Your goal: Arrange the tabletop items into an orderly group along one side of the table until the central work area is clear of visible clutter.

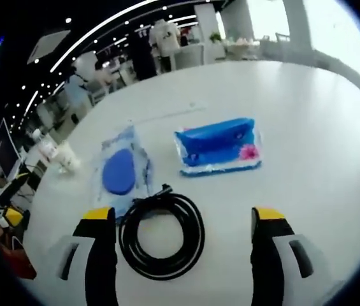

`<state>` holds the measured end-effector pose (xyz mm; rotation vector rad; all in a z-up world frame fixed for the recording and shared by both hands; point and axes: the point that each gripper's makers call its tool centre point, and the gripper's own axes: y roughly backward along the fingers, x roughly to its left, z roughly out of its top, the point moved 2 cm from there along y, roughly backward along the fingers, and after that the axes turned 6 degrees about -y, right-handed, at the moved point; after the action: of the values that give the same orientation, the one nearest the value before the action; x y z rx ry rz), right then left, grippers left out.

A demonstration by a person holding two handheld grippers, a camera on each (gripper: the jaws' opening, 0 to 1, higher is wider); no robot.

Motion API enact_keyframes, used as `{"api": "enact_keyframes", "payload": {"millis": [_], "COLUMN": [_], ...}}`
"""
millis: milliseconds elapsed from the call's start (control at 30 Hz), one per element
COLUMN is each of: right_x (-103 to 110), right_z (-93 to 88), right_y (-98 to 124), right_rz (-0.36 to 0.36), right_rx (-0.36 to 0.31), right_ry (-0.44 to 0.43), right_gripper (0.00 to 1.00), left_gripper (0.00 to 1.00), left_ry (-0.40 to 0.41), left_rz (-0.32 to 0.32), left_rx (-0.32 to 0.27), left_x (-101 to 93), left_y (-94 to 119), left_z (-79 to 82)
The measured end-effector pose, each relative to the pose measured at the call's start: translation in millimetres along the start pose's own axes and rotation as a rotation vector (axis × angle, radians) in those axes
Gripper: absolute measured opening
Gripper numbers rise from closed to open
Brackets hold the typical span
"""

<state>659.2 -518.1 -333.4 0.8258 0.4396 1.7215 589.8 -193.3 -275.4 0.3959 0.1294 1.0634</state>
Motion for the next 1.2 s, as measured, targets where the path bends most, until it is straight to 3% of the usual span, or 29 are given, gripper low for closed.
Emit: {"api": "enact_keyframes", "payload": {"millis": [333,633,1200], "right_x": [51,93,137], "right_z": [5.3,-2.7,-31.6], "right_y": [17,21,9], "right_rz": [0.118,0.247,0.356], "right_rx": [-0.015,0.025,0.129], "right_ry": [-0.004,-0.018,-0.029], "right_gripper": [0.94,0.94,0.91], "left_gripper": [0.99,0.99,0.95], "left_ry": [-0.025,-0.050,-0.069], "left_rz": [-0.027,-0.064,-0.117], "left_rx": [-0.014,-0.029,-0.029], "left_x": [-1.2,-3.4,-2.6], "left_y": [-13,-38,-96], "left_z": [17.8,36.8,48.4]}}
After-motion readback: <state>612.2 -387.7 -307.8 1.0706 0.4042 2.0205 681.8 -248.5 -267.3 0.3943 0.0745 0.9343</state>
